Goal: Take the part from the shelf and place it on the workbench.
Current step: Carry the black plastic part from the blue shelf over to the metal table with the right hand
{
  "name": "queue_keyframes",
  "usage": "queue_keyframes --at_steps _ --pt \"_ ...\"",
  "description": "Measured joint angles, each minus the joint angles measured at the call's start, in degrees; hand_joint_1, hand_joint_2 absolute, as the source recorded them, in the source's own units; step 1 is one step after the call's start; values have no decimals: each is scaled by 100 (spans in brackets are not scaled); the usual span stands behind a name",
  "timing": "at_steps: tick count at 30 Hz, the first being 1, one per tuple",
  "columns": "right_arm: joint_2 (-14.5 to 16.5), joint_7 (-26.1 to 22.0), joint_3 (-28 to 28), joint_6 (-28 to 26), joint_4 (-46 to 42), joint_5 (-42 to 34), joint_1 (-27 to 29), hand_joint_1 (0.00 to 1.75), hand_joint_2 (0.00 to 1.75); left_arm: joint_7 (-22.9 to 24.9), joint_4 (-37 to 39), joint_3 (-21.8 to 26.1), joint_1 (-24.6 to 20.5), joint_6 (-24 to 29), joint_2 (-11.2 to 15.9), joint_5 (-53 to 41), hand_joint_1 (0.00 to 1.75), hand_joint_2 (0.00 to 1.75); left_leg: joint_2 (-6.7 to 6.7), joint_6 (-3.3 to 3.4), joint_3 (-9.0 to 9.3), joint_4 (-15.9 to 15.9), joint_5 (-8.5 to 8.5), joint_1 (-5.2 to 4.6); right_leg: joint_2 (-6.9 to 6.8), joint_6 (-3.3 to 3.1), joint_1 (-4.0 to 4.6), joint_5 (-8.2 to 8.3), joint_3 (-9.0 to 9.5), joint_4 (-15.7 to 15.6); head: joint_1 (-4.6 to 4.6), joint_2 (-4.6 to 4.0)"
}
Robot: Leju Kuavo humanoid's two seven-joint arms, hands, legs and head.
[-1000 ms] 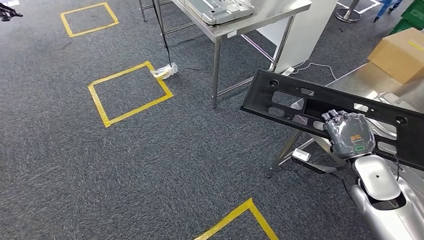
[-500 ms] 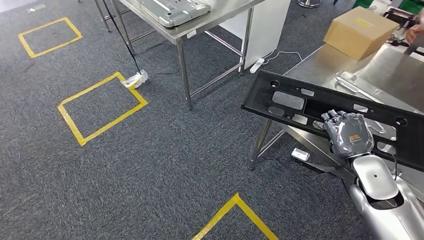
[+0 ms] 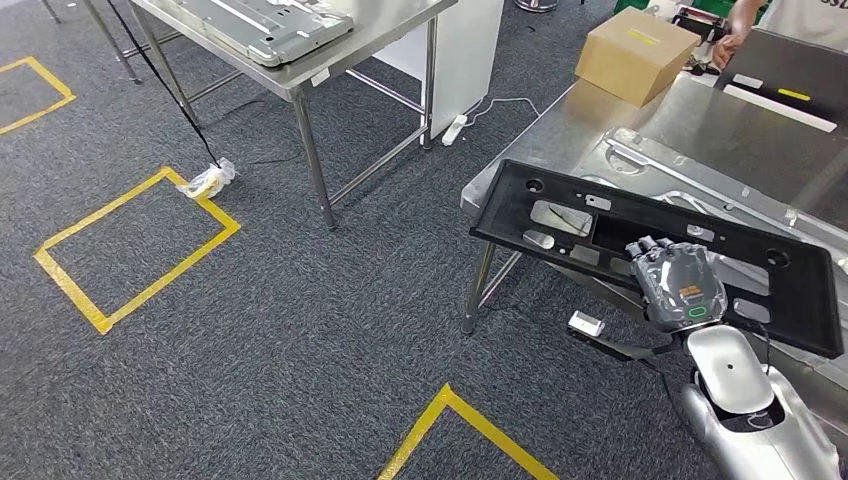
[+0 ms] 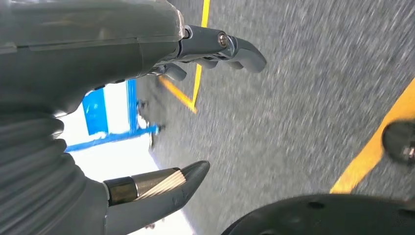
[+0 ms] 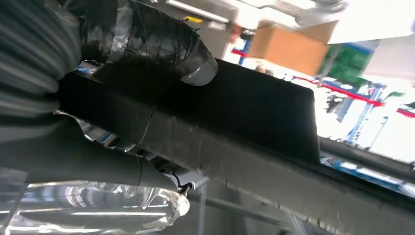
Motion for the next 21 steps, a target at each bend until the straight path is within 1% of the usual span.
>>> queue_keyframes --at_steps 1,2,3,4,5,6,7,8,9,10,11,12,13,14,15,16,17,18,19,20,21 --pt "3 -14 -1 14 6 -11 -19 175 175 1 -2 0 4 -19 -3 0 0 175 69 7 0 -2 -5 -3 -95 30 -15 -179 -180 378 5 0" --pt "13 -27 6 29 16 -18 -29 175 175 4 -2 0 5 -36 -3 -1 0 175 140 6 0 0 -12 -5 -135 56 -35 -286 -327 685 6 0" --pt "25 -38 15 46 29 -20 -33 175 175 8 -2 0 3 -46 -3 -1 0 175 210 -1 4 3 -22 -5 -158 79 -55 -289 -391 821 6 0" --pt "34 -44 24 61 42 -19 -33 175 175 11 -2 0 1 -51 -3 -1 0 175 279 -12 12 9 -35 -1 -184 99 -74 -178 -333 723 6 0" --pt "40 -45 31 70 52 -16 -36 175 175 14 -2 0 -3 -52 -4 -1 0 175 344 -27 22 21 -53 4 -236 115 -89 10 -163 411 6 0" --pt "44 -42 34 75 57 -13 -43 175 175 15 -2 0 -6 -47 -4 -1 0 175 404 -52 33 40 -78 5 -353 122 -90 178 56 -11 7 0" --pt "46 -36 36 77 58 -9 -53 175 175 15 -2 1 -11 -39 -4 0 0 175 456 -82 41 66 -105 -5 -452 105 -75 306 243 -373 6 0" --pt "48 -26 37 77 57 -7 -66 175 175 15 -2 1 -13 -31 -4 0 0 175 500 -114 48 83 -127 -16 -518 68 -53 364 357 -601 3 0" --pt "48 -14 37 78 57 -9 -75 175 175 15 -2 2 -14 -24 -3 0 0 175 546 -148 58 91 -147 -29 -538 23 -28 362 391 -689 0 0" --pt "45 -5 36 80 56 -18 -79 175 175 14 -2 2 -16 -21 -3 0 0 175 594 -177 71 93 -159 -39 -473 -26 -9 366 378 -679 -3 0" --pt "37 1 33 85 55 -31 -83 175 175 11 -2 2 -21 -21 -2 0 0 175 647 -208 88 90 -174 -37 -404 -71 -12 369 374 -679 -5 0" --pt "23 0 22 97 51 -54 -86 175 175 7 -2 2 -27 -25 -1 0 0 175 634 -241 93 123 -214 -27 -344 -110 -20 377 377 -692 -5 0" --pt "7 -10 7 117 47 -83 -105 175 175 1 -2 2 -32 -34 -1 0 0 175 551 -268 59 231 -302 -15 -290 -155 -31 388 383 -705 -9 0" --pt "-7 -23 -7 142 44 -110 -137 175 175 -4 -2 1 -36 -45 1 -1 0 175 419 -289 -35 459 -449 0 -237 -198 -44 397 391 -717 -13 0" --pt "-16 -39 -19 166 40 -135 -169 175 175 -8 -2 1 -35 -57 2 -1 0 175 258 -302 -187 796 -638 14 -185 -228 -44 402 392 -720 -18 0" --pt "-21 -58 -25 184 41 -153 -200 175 175 -10 -2 0 -35 -66 2 -1 0 175 148 -307 -386 1210 -830 20 -125 -249 -37 402 388 -718 -22 0" --pt "-21 -73 -24 195 42 -162 -216 175 175 -11 -2 0 -34 -69 2 -1 0 175 91 -309 -573 1584 -967 22 -61 -258 -26 401 386 -713 -24 0" --pt "-21 -85 -24 199 42 -170 -221 175 175 -11 -2 1 -34 -69 3 -1 0 175 67 -302 -696 1800 -994 21 10 -262 -12 399 386 -706 -25 0" --pt "-21 -92 -23 203 42 -177 -224 175 175 -11 -2 1 -33 -69 4 0 0 175 54 -285 -727 1807 -908 20 86 -264 0 398 387 -697 -25 0" --pt "-21 -93 -22 205 42 -181 -227 175 175 -11 -2 1 -33 -70 6 0 0 175 24 -255 -640 1561 -711 17 164 -265 11 395 389 -688 -26 0" --pt "-21 -93 -22 205 42 -185 -231 175 175 -11 -2 1 -32 -69 7 0 0 175 -64 -212 -478 1154 -461 13 243 -264 18 393 390 -682 -25 0"
